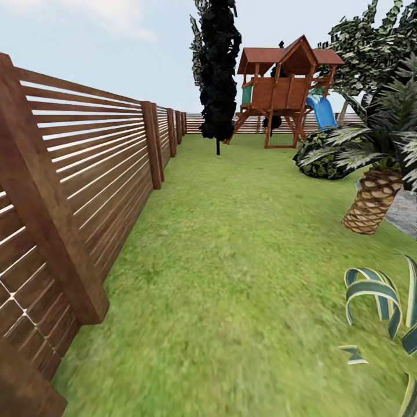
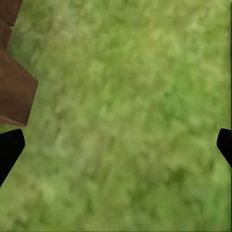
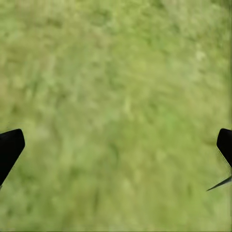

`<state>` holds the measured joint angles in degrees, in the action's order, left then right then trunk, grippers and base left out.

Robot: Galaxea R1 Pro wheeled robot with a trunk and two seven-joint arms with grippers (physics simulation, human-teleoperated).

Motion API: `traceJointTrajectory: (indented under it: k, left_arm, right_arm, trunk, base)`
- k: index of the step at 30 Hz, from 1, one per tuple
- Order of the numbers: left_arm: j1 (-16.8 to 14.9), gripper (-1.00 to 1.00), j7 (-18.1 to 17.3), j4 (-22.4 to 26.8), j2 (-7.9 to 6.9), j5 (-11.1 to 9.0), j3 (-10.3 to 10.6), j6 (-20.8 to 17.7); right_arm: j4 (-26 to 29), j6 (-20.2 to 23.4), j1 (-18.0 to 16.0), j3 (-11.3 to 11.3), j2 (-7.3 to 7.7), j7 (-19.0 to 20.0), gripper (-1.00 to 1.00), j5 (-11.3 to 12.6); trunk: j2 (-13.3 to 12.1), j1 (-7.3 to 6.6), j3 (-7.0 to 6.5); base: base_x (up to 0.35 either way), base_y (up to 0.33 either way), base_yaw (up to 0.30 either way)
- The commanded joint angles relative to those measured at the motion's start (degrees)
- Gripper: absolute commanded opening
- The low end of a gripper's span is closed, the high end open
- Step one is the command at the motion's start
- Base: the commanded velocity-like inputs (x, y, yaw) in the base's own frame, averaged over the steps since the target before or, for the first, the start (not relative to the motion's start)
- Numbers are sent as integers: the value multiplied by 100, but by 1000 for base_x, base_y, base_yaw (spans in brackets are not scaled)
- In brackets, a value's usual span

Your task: In the garden, pick up the pesticide atomizer on the floor and spray pesticide onto both trees until each tree trunk is fully covered.

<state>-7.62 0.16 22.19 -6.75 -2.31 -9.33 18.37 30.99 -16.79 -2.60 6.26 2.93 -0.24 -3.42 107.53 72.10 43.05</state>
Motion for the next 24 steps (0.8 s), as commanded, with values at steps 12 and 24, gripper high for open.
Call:
traceJointTrajectory:
  k: [12,24]
  left_arm:
    - [-3,100,2,-4,10,-24,1,18]
    - [-3,100,2,-4,16,-24,1,18]
  right_arm:
    - [-4,-18,-4,16,-2,-2,100,-36]
    - [-5,-18,-4,16,-2,-2,100,-36]
  trunk:
    - [2,3,5]
    - [2,3,5]
  base:
    - [339,0,-15]
    - [339,0,0]
